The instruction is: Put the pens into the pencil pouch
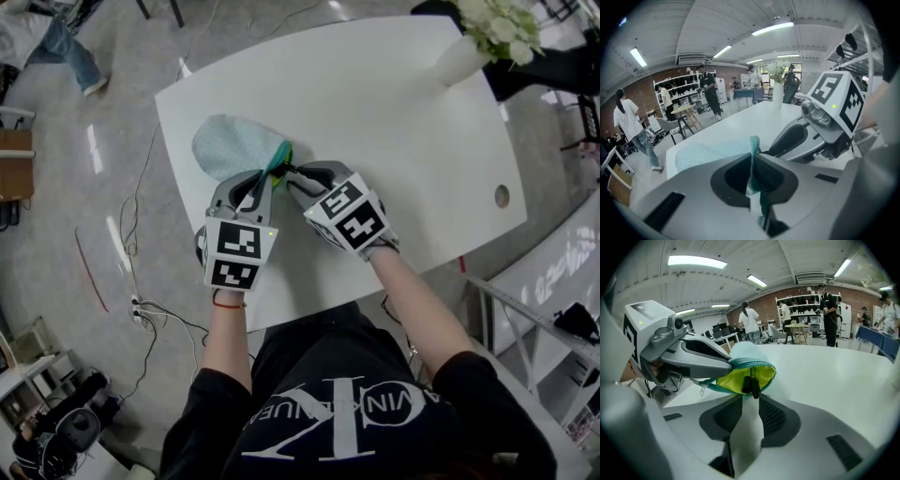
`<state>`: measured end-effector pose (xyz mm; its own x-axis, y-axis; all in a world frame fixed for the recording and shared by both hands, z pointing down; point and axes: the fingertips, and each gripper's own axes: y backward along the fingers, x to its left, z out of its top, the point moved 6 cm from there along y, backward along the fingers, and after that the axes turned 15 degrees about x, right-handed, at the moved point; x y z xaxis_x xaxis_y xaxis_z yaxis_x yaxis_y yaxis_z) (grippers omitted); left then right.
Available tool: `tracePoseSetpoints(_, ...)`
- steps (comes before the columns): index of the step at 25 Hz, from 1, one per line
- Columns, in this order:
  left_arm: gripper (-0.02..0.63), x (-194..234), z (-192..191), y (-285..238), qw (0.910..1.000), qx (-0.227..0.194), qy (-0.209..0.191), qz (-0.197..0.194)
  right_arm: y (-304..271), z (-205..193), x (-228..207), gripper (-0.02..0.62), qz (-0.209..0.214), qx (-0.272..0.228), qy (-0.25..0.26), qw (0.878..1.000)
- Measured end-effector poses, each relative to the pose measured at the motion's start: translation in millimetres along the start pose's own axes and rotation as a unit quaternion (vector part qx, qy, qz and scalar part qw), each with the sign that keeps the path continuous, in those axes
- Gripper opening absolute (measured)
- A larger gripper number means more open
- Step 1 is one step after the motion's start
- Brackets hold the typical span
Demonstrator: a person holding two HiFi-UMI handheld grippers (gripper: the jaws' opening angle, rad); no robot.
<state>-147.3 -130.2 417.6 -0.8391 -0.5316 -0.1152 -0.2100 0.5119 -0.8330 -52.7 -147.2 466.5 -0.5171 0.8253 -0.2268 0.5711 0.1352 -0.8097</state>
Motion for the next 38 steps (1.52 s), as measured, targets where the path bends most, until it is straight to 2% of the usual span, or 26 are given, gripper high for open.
tracePoseSetpoints(12, 0.017, -2, 1, 0, 0.9999, -0.002, -0.008, -0.012, -9, 15, 4, 0.132, 0.005, 0.016, 0.041, 0.999)
tracePoseSetpoints(21, 0.017, -1, -4, -6, 0.9997, 0.02, -0.015, 0.005, -2, 6, -1, 0.135, 0.004, -0.001, 0.03, 1.0)
tracePoseSetpoints(30, 0.018, -4, -13, -14, 0.9992, 0.032, -0.006, 0.023, 15, -12, -10, 0.127, 0.002, -0.016, -0.01, 1.0)
tracePoseSetpoints(35, 0.026, -5, -17, -16, 0.9993, 0.023, 0.008, 0.026, 20, -21, -12, 0.124, -0.001, -0.018, -0.022, 1.0)
tracePoseSetpoints(38, 0.053, -5, -18, -12, 0.9994, 0.014, 0.019, 0.025, 22, -23, -12, 0.124, -0.003, -0.019, -0.025, 1.0)
